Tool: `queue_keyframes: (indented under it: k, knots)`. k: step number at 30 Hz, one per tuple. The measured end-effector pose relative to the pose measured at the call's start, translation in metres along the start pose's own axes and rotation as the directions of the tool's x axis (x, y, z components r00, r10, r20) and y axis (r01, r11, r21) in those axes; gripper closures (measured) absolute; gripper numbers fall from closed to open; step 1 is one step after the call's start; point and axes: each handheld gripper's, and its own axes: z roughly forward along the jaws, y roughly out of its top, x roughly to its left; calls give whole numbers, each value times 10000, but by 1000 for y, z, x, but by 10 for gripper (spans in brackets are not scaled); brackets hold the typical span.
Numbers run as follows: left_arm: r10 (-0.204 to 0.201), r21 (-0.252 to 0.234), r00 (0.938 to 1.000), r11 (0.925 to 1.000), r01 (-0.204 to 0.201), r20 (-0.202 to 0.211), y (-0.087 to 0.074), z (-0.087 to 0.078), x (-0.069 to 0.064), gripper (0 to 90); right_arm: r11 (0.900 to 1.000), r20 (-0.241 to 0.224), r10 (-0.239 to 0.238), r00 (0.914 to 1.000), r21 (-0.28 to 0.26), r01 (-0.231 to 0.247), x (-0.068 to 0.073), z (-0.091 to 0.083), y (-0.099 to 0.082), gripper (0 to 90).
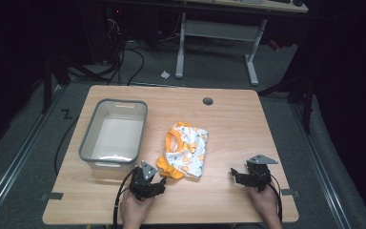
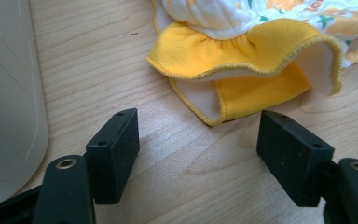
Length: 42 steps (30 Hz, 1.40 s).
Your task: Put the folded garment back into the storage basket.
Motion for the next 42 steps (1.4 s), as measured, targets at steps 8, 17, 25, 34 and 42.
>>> queue_keyframes:
  k: [8,17,25,34,42]
  knots:
    - [-86,-18,10000,10000,86,-21,0,0,0,306,10000,5,-9,10000,-8,9,0,0,0,232]
    - [-195,-17,9998,9998,195,-90,0,0,0,303,10000,16,14,10000,0,-14,0,0,0,232]
    - [-327,15,9994,9995,327,-124,2,2,-1,253,10000,16,14,10000,1,-14,0,0,1,233]
    - [-514,-344,9987,9981,515,40,-1,-3,-1,262,10000,13,13,10000,2,-13,0,0,1,233]
    - [-455,-989,9984,9939,485,324,5,-19,-7,267,10000,15,14,10000,1,-14,0,0,1,232]
